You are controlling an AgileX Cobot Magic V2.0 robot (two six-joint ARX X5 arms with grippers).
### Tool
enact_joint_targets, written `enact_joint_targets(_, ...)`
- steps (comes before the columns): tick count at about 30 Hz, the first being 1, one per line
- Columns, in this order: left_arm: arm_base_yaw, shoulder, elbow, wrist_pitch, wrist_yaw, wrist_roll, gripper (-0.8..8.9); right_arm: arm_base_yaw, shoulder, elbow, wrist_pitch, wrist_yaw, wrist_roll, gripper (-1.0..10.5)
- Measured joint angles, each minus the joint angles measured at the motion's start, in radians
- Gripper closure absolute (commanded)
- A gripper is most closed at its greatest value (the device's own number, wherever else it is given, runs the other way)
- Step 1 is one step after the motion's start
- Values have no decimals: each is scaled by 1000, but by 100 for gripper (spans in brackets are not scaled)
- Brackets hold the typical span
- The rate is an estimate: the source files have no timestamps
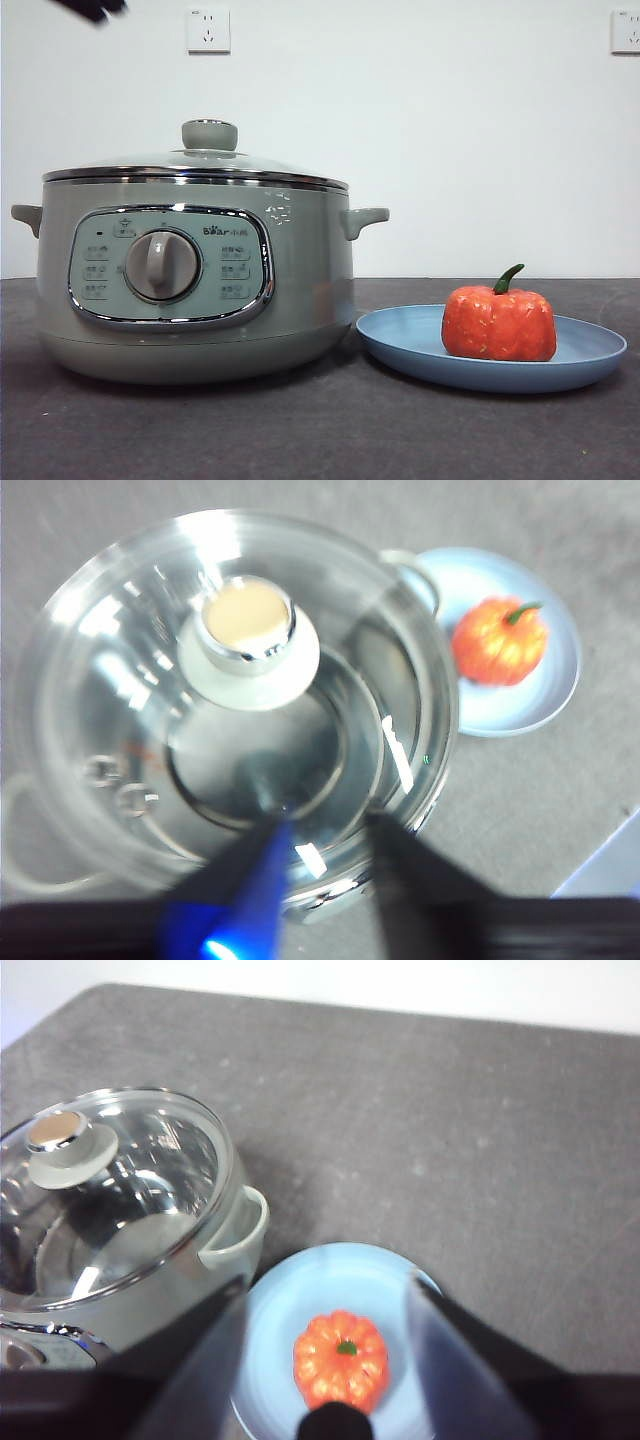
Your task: Take the pumpkin out from the steamer,put the pumpkin in the blue plate,close the lid
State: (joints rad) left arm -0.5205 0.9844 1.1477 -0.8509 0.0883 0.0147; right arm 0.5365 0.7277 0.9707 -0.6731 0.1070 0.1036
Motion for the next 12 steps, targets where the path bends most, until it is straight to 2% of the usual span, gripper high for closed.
enact_joint_targets(6, -13, -230, -115, 87, -116, 8, 822, 0, -179, -180, 143, 0, -13, 956)
enact_joint_targets(12, -13, -468, -310, 109, -111, -2, 821, 0, -330, -287, 203, 0, 12, 946)
